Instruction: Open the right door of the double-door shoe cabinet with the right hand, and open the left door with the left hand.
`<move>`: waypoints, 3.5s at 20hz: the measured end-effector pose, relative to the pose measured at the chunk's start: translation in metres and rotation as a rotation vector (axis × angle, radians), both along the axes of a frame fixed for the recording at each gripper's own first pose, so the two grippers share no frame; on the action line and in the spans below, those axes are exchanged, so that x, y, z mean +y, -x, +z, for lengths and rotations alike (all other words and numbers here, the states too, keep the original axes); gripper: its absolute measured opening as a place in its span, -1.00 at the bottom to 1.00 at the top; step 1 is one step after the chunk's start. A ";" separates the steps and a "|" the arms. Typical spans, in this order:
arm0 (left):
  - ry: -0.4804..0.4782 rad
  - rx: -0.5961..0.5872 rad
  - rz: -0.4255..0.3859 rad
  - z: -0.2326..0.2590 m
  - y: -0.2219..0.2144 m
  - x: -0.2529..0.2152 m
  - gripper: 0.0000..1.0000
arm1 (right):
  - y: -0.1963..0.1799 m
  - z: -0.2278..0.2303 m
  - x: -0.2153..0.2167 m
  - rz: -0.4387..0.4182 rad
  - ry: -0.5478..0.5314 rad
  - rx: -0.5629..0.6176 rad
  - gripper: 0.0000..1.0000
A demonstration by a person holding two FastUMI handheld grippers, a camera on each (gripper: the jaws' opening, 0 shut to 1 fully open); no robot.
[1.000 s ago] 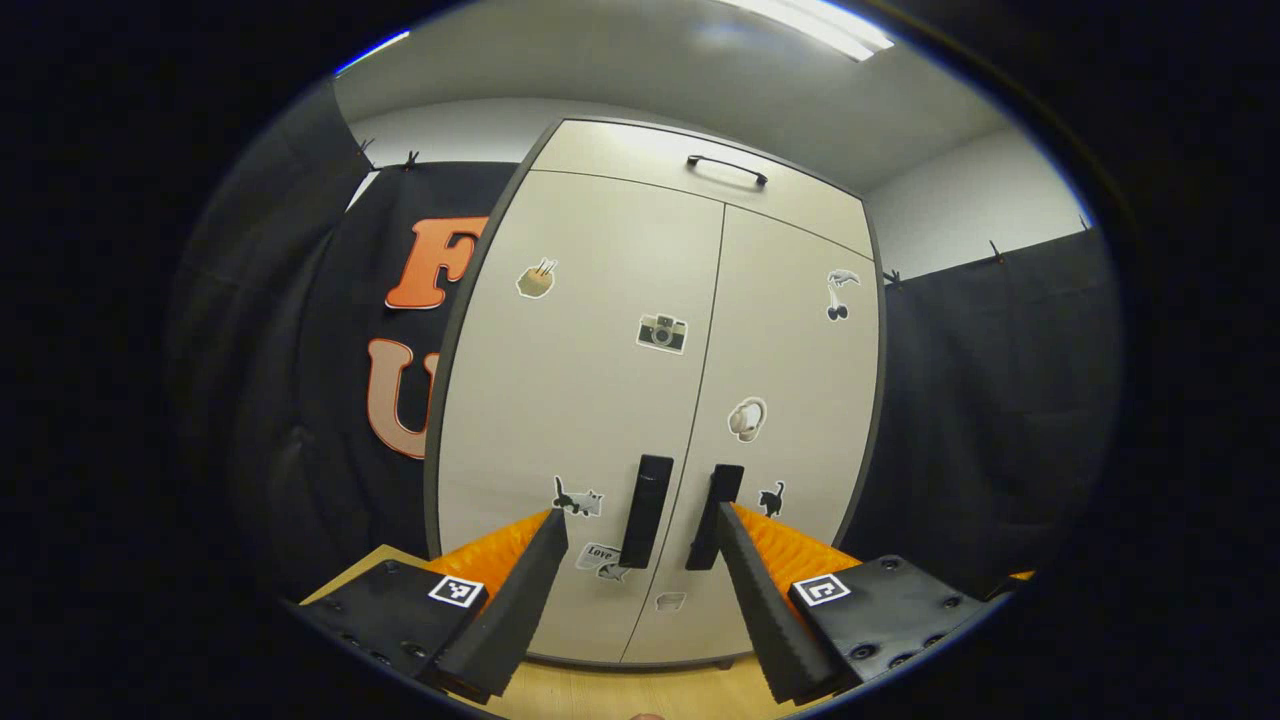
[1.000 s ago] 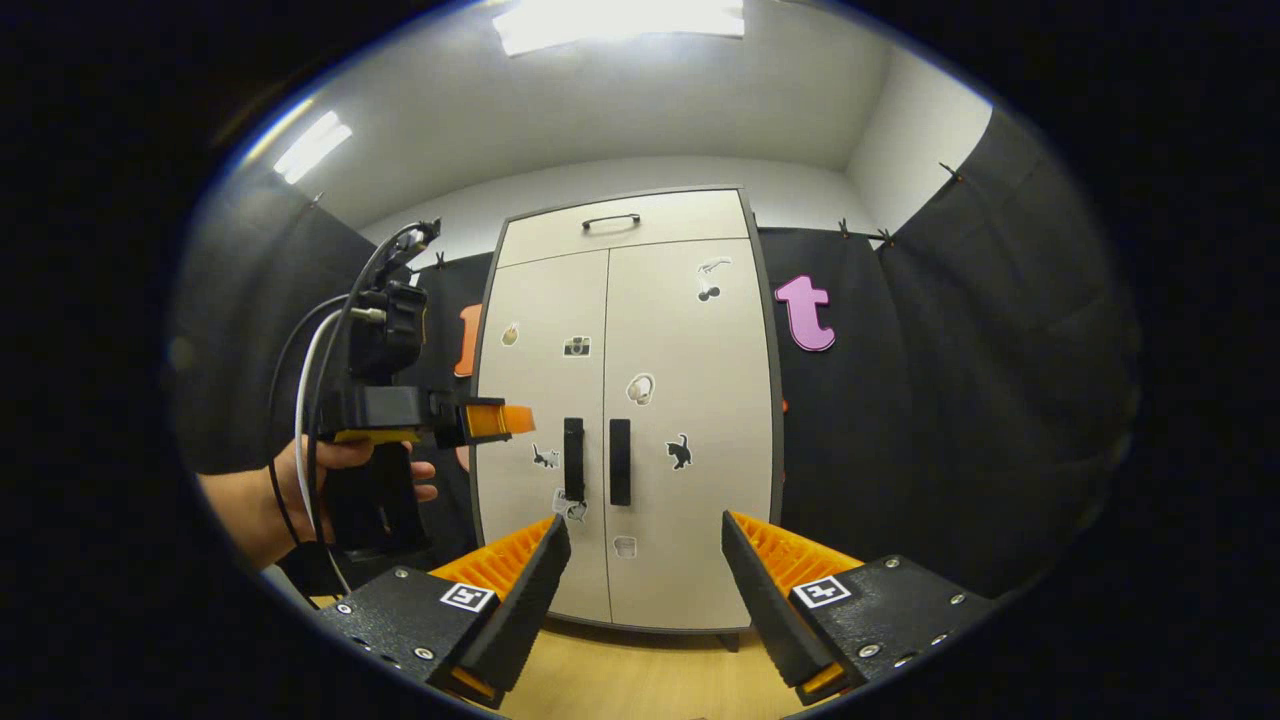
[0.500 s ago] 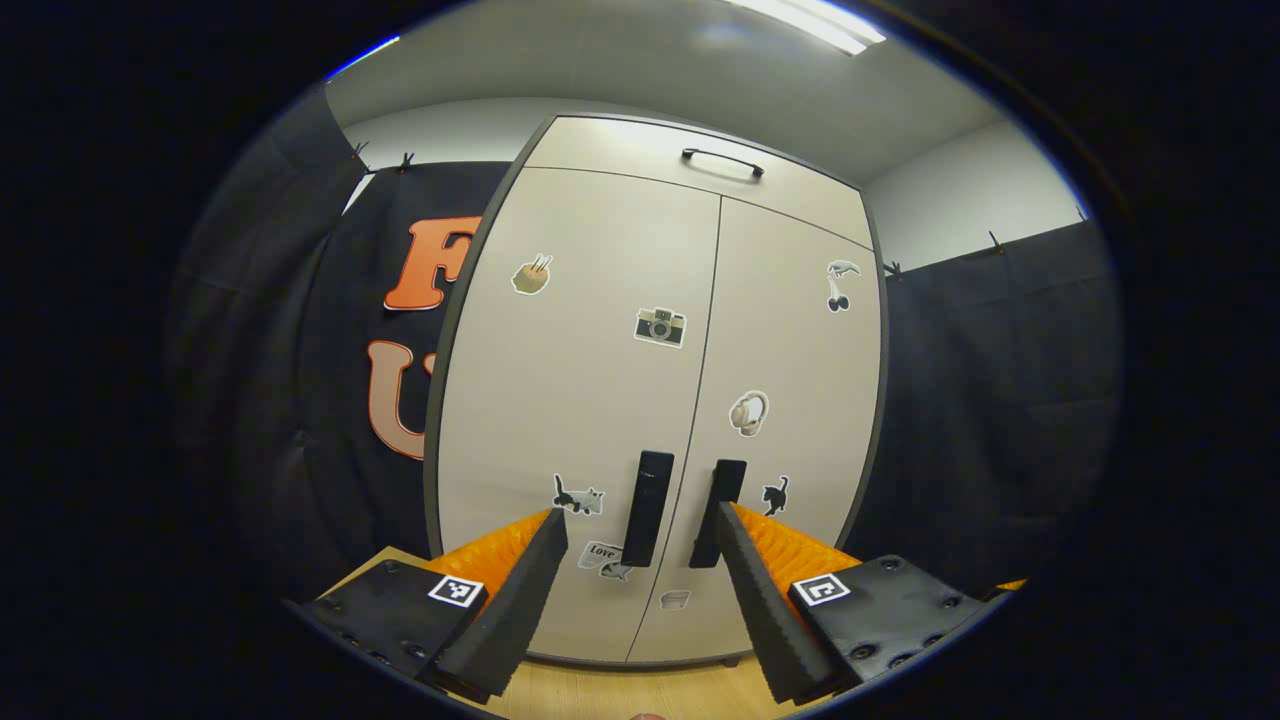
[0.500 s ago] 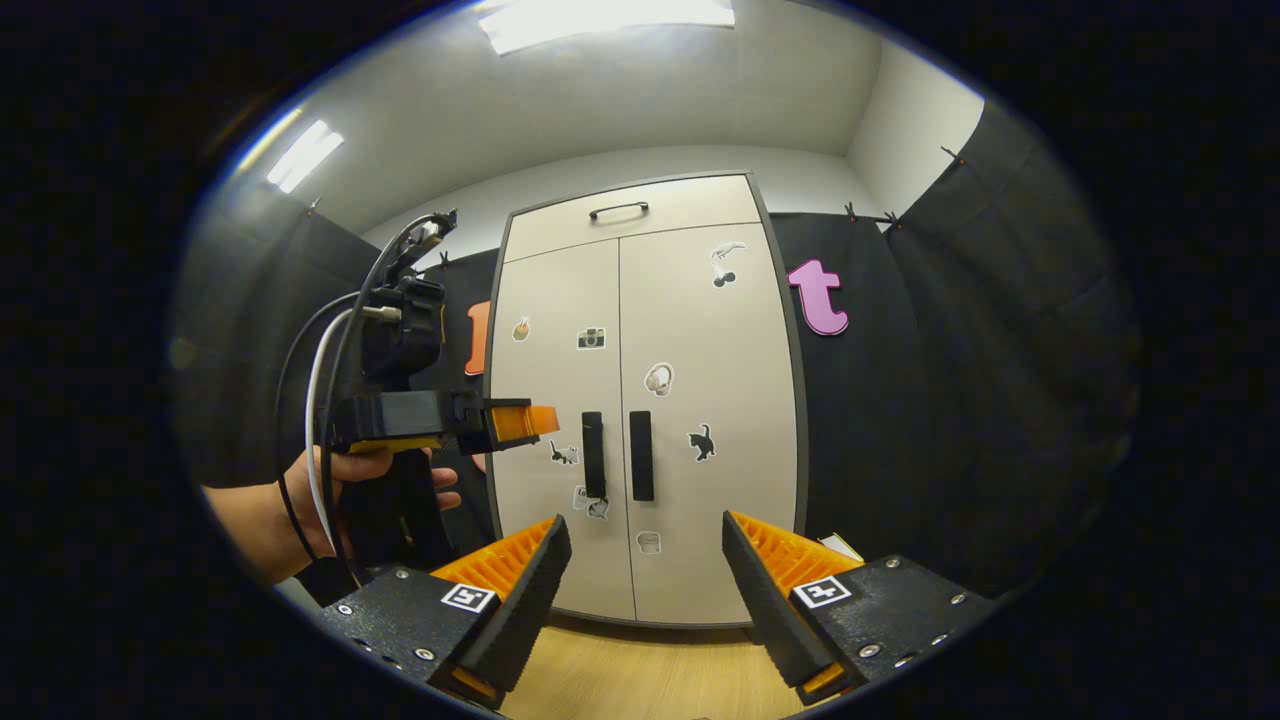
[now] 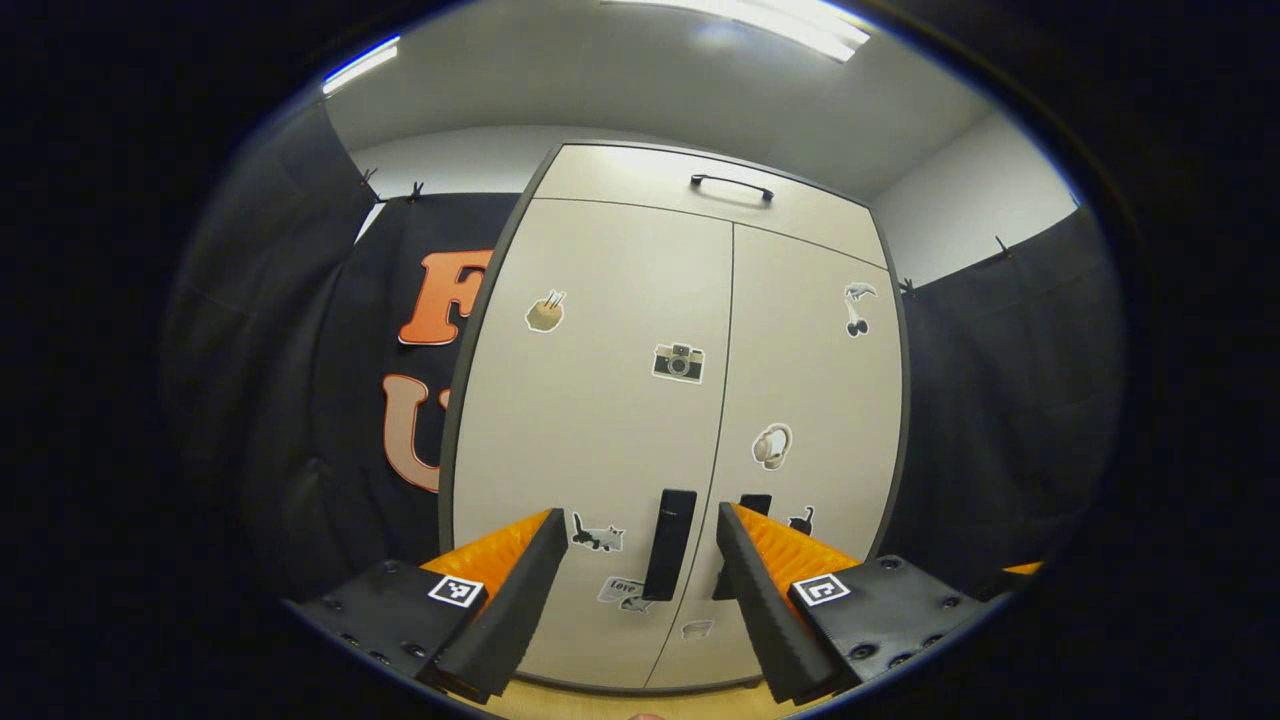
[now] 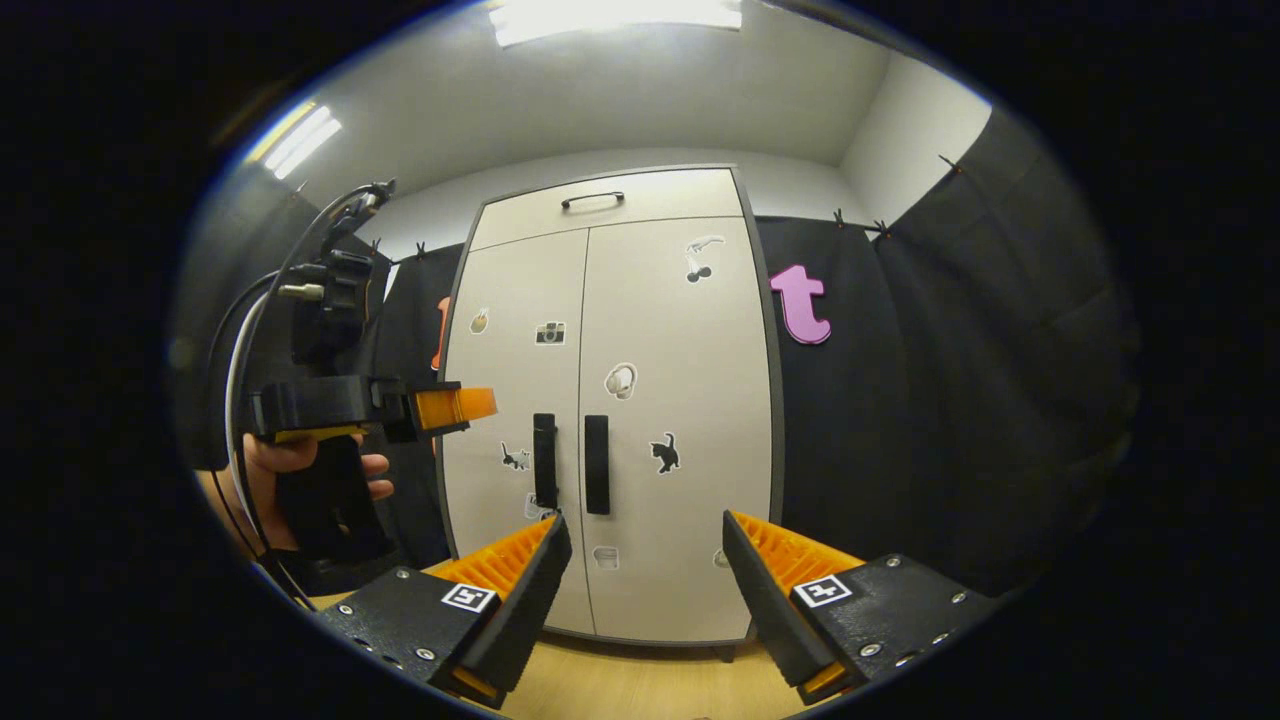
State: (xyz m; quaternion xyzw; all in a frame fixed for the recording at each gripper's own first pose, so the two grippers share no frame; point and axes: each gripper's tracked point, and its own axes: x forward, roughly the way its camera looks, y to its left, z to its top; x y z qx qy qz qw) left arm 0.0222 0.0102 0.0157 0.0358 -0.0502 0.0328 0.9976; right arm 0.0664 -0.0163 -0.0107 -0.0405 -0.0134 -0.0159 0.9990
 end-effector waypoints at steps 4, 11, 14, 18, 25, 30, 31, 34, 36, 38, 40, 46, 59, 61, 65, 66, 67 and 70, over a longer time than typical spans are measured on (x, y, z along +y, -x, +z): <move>0.002 0.006 0.001 -0.006 -0.012 -0.005 0.93 | -0.012 -0.002 0.014 0.050 0.112 -0.036 0.84; -0.136 -0.010 0.048 0.002 0.001 0.003 0.92 | -0.046 -0.018 -0.033 0.014 -0.008 0.045 0.82; -0.171 -0.005 0.049 -0.006 0.011 0.005 0.93 | -0.056 -0.024 -0.042 -0.006 -0.010 0.059 0.82; -0.160 0.012 0.064 -0.022 0.021 0.021 0.93 | -0.071 -0.029 -0.031 0.012 -0.004 0.059 0.82; -0.211 0.110 0.091 -0.068 0.020 0.048 0.93 | -0.122 -0.043 -0.019 0.037 -0.042 0.054 0.82; -0.219 0.169 0.103 -0.095 0.018 0.066 0.97 | -0.163 -0.065 -0.002 0.073 -0.085 0.083 0.78; -0.229 0.175 0.106 -0.098 0.018 0.067 0.97 | -0.170 -0.064 0.002 0.081 -0.099 0.072 0.78; -0.247 0.203 0.116 -0.108 0.017 0.075 0.96 | -0.188 -0.061 0.017 0.117 -0.197 0.053 0.77; -0.244 0.222 0.123 -0.116 0.017 0.079 0.99 | -0.198 -0.065 0.023 0.132 -0.250 0.062 0.77; -0.250 0.235 0.130 -0.121 0.015 0.083 0.95 | -0.208 -0.064 0.026 0.136 -0.267 0.046 0.68; -0.255 0.244 0.140 -0.125 0.013 0.087 0.95 | -0.219 -0.069 0.032 0.147 -0.216 0.067 0.67; -0.238 0.285 0.164 -0.141 0.014 0.096 0.94 | -0.243 -0.083 0.036 0.137 -0.206 0.125 0.68; -0.238 0.282 0.192 -0.124 0.027 0.108 0.94 | -0.252 -0.085 0.051 0.041 -0.170 0.173 -0.44; -0.242 0.285 0.199 -0.120 0.028 0.111 0.95 | -0.252 -0.085 0.051 0.038 -0.174 0.177 -0.50; -0.235 0.273 0.208 -0.112 0.028 0.110 0.95 | -0.251 -0.084 0.051 0.046 -0.187 0.178 -0.56; -0.234 0.268 0.209 -0.110 0.030 0.110 0.95 | -0.251 -0.084 0.051 0.047 -0.193 0.182 -0.57; -0.233 0.265 0.213 -0.109 0.031 0.109 0.95 | -0.251 -0.084 0.051 0.049 -0.195 0.184 -0.60; -0.223 0.259 0.219 -0.109 0.032 0.110 0.94 | -0.250 -0.084 0.052 0.063 -0.196 0.194 -0.66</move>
